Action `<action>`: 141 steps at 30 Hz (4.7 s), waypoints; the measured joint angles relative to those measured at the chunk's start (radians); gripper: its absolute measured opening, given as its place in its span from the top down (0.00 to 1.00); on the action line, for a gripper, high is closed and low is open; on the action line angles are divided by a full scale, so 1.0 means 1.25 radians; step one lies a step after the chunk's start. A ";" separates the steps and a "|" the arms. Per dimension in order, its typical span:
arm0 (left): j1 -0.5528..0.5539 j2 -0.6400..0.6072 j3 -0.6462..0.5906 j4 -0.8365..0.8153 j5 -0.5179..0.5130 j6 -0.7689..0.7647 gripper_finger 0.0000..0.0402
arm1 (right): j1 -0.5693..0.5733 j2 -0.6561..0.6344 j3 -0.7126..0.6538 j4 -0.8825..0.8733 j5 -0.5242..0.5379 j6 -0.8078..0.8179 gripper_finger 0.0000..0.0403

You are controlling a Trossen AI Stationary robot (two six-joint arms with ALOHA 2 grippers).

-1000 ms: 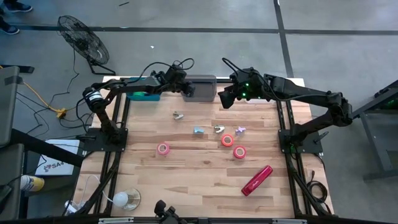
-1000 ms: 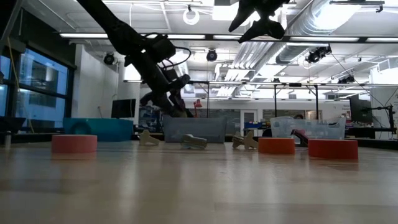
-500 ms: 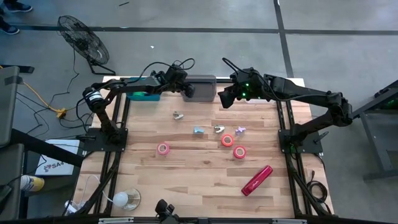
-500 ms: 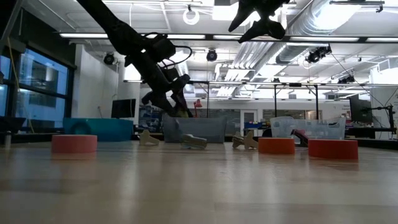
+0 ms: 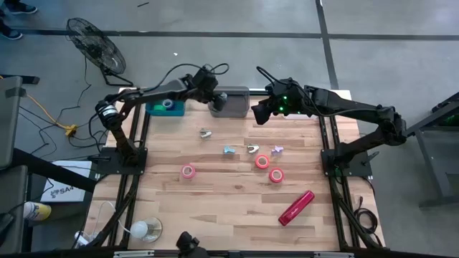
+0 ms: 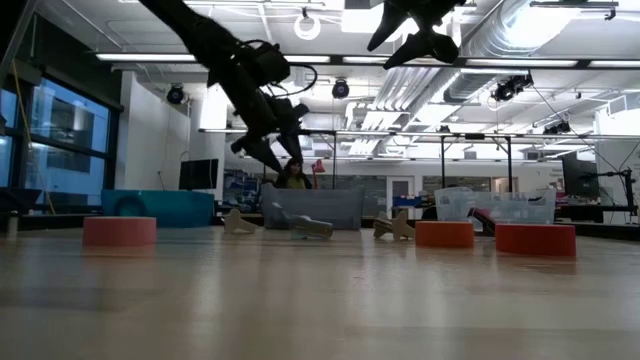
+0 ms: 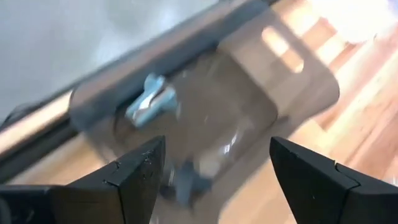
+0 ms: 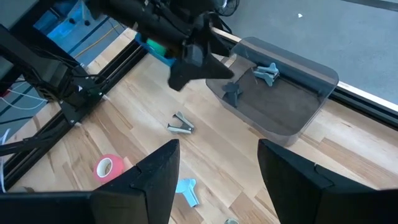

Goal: Pick and place Stapler, Stapler remover, tape
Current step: Put the left white staple remover into the black bin

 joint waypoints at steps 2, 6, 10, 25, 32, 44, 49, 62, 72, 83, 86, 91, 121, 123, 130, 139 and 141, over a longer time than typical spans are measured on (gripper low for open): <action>0.000 0.000 0.049 -0.115 -0.015 -0.025 0.29 | 0.000 0.000 0.000 -0.002 0.000 0.000 0.48; 0.000 0.000 0.109 -0.276 -0.018 -0.018 0.29 | 0.000 0.000 0.000 -0.004 0.000 -0.005 0.48; -0.004 0.000 0.128 -0.377 -0.004 0.062 0.29 | 0.000 0.000 0.000 -0.007 -0.001 -0.018 0.48; -0.138 0.000 0.126 -0.455 -0.017 0.308 0.29 | 0.000 0.000 0.000 -0.019 -0.021 -0.077 0.48; -0.219 0.007 0.125 -0.472 -0.193 0.299 0.29 | 0.000 0.000 0.000 -0.033 -0.026 -0.079 0.48; -0.226 0.124 0.125 -0.538 -0.142 0.200 0.29 | 0.000 0.000 0.000 -0.033 -0.026 -0.079 0.48; -0.226 0.146 0.125 -0.531 -0.144 0.200 0.29 | 0.000 0.000 0.000 -0.033 -0.029 -0.075 0.48; -0.227 0.147 0.125 -0.535 -0.163 0.227 0.23 | 0.000 0.000 0.000 -0.033 -0.029 -0.055 0.48; -0.226 0.147 0.125 -0.524 -0.130 0.230 0.02 | 0.000 0.000 0.000 -0.033 -0.029 -0.033 0.48; -0.231 0.198 0.126 -0.515 -0.172 0.265 0.01 | 0.000 0.000 0.000 -0.032 -0.023 -0.016 0.48; -0.230 0.218 0.126 -0.515 -0.178 0.276 0.01 | 0.000 0.000 -0.001 -0.033 -0.023 -0.011 0.48; -0.230 0.247 0.127 -0.515 -0.177 0.286 0.01 | 0.000 0.000 -0.001 -0.033 -0.023 -0.010 0.48; -0.231 0.254 0.138 -0.571 -0.137 0.260 0.75 | 0.000 0.000 -0.001 -0.033 0.005 -0.009 0.48; -0.231 0.254 0.138 -0.578 -0.137 0.259 0.75 | 0.000 0.000 -0.001 -0.033 0.005 -0.009 0.48; -0.231 0.251 0.146 -0.607 -0.137 0.257 0.73 | 0.000 0.000 -0.001 -0.033 0.005 -0.009 0.48; -0.231 0.250 0.300 -0.650 -0.125 0.256 0.74 | 0.000 0.000 -0.001 -0.033 0.005 -0.009 0.48; -0.231 0.250 0.351 -0.646 -0.124 0.256 0.75 | 0.000 0.000 -0.001 -0.033 0.005 -0.009 0.48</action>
